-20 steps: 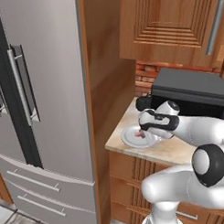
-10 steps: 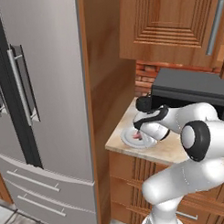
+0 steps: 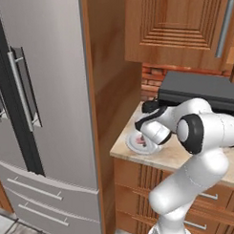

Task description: Pick the steak from the microwave and place it on plate located on the counter.

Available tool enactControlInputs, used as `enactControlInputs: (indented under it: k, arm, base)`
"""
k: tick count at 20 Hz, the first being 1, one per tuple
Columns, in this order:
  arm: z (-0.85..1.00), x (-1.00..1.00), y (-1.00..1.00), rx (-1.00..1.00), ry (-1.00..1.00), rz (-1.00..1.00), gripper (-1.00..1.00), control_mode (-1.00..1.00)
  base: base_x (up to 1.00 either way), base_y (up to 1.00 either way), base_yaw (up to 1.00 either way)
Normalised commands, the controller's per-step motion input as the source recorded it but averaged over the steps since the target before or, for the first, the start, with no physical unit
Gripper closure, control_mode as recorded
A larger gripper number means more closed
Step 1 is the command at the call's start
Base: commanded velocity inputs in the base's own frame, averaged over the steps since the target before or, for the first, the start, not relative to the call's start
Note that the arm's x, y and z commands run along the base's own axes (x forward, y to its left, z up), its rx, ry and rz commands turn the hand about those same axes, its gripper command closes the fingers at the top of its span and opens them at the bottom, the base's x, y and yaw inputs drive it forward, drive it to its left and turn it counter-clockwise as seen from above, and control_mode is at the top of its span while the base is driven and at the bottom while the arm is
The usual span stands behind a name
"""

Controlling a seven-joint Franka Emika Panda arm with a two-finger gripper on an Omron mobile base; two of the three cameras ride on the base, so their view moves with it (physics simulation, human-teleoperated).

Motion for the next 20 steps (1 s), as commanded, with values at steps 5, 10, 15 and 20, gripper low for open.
enactControlInputs:
  k: [5, 10, 15, 20]
  arm:
    - [0.00, 0.09, 0.00, 0.00, 0.00, 0.00, -1.00, -1.00]
    - [0.04, 0.00, 0.00, 0.00, 0.00, 0.00, -1.00, -1.00]
    - [0.51, -0.09, -0.05, 0.00, 0.00, -0.01, -1.00, -1.00]
    - [0.65, -0.29, -0.07, 0.00, 0.04, -0.04, -1.00, -1.00]
  base:
    - [0.00, 0.00, 0.00]
    - [0.00, 0.00, 0.00]
    - [0.00, 0.00, 0.00]
    - [0.00, 0.00, 0.00]
